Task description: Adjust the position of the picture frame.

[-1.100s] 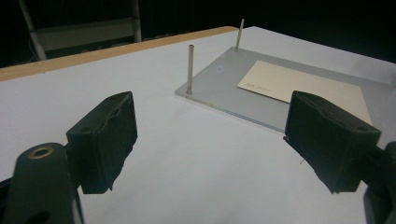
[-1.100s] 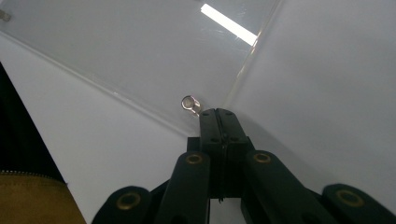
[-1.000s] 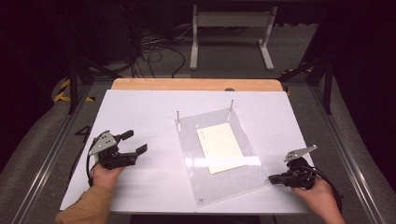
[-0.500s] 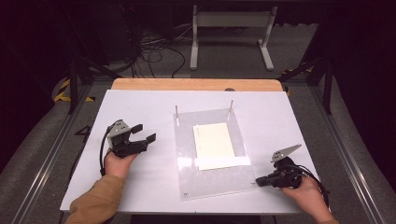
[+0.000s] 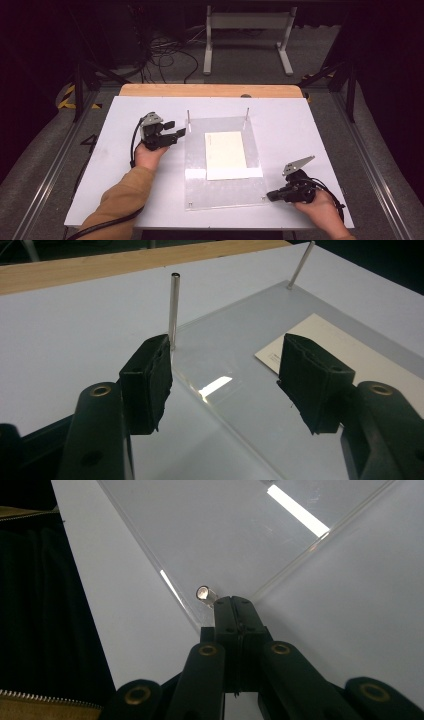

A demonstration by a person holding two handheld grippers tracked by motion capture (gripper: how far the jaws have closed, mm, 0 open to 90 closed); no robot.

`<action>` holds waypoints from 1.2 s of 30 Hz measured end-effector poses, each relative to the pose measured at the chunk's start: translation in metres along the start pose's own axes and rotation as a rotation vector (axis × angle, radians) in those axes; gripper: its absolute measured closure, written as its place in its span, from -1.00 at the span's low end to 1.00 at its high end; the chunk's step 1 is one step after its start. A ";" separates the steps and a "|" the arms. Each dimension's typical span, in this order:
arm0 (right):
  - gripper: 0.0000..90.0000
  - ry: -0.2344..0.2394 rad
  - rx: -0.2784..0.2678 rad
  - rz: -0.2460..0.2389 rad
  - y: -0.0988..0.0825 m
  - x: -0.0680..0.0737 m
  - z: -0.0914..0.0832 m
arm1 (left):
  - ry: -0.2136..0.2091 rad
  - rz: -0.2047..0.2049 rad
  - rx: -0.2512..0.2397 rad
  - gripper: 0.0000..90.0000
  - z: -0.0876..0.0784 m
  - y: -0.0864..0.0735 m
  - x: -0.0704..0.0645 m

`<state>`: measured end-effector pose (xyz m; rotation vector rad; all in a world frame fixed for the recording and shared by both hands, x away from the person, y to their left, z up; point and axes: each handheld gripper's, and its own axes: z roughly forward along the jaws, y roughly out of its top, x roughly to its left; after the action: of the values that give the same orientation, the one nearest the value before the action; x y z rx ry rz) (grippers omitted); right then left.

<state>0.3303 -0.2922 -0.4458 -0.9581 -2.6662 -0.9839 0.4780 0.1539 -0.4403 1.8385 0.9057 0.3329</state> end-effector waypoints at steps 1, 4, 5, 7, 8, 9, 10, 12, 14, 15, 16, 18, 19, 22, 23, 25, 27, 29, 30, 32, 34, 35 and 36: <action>0.99 0.006 -0.005 -0.003 0.000 0.000 0.001 | 0.002 -0.015 -0.001 -0.14 0.007 0.003 0.000; 0.99 -0.003 0.004 -0.019 0.002 0.003 0.002 | 0.026 -0.010 -0.008 -0.14 0.017 0.010 0.001; 0.99 -0.016 0.011 -0.035 0.003 0.005 0.002 | 0.035 -0.009 -0.012 -0.10 0.022 0.013 0.002; 0.99 -0.048 0.039 -0.082 0.006 0.011 0.001 | 0.038 0.001 -0.015 -0.05 0.030 0.020 0.001; 0.99 -0.064 0.037 -0.095 0.006 0.014 -0.001 | 0.039 0.007 -0.017 -0.01 0.034 0.022 0.001; 0.99 -0.070 0.027 -0.093 0.006 0.014 -0.003 | 0.045 0.017 -0.017 0.01 0.036 0.024 0.001; 0.99 -0.076 0.020 -0.093 0.005 0.014 -0.006 | 0.045 0.016 -0.018 0.03 0.039 0.025 0.001; 0.99 -0.091 -0.003 -0.081 0.004 0.011 -0.011 | 0.037 -0.001 -0.025 0.04 0.045 0.027 0.001; 0.99 -0.102 -0.027 -0.072 0.002 0.007 -0.016 | 0.039 -0.003 -0.026 0.08 0.049 0.027 0.003; 0.99 -0.104 -0.035 -0.071 0.001 0.006 -0.018 | 0.036 -0.015 -0.030 0.10 0.052 0.026 0.003; 0.99 -0.107 -0.051 -0.066 0.001 0.005 -0.021 | 0.030 -0.020 -0.036 0.14 0.053 0.026 0.004; 0.99 -0.109 -0.062 -0.066 0.001 0.004 -0.023 | 0.033 -0.017 -0.037 0.26 0.054 0.026 0.004; 0.99 -0.108 -0.063 -0.071 0.002 0.004 -0.023 | 0.036 -0.012 -0.039 0.31 0.055 0.027 0.003; 0.99 -0.106 -0.066 -0.073 0.003 0.003 -0.023 | 0.053 -0.001 -0.029 0.35 0.058 0.028 0.000; 0.99 -0.105 -0.066 -0.075 0.003 0.004 -0.023 | 0.059 -0.002 -0.030 0.35 0.058 0.027 -0.001; 0.99 -0.105 -0.068 -0.079 0.003 0.005 -0.023 | 0.075 -0.009 -0.042 0.30 0.056 0.026 -0.003; 0.99 -0.103 -0.072 -0.081 0.003 0.005 -0.024 | 0.109 0.000 -0.048 0.17 0.051 0.026 -0.005; 0.99 -0.100 -0.079 -0.078 0.002 0.005 -0.026 | 0.133 0.003 -0.052 0.10 0.048 0.025 -0.004; 0.99 -0.101 -0.083 -0.075 0.001 0.004 -0.026 | 0.133 -0.004 -0.046 0.09 0.047 0.025 -0.001; 0.99 -0.101 -0.087 -0.070 0.001 0.003 -0.027 | 0.145 -0.014 -0.041 0.09 0.048 0.026 0.005; 0.99 -0.100 -0.088 -0.074 0.001 0.004 -0.027 | 0.134 -0.043 -0.039 0.11 0.052 0.025 0.010; 0.99 -0.101 -0.088 -0.075 0.002 0.004 -0.027 | 0.131 -0.049 -0.032 0.13 0.054 0.025 0.011; 0.99 -0.100 -0.090 -0.078 0.002 0.005 -0.027 | 0.122 -0.051 -0.029 0.15 0.056 0.025 0.012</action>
<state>0.3255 -0.3054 -0.4224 -0.9510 -2.7818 -1.1085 0.5302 0.1196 -0.4455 1.7804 1.0252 0.4279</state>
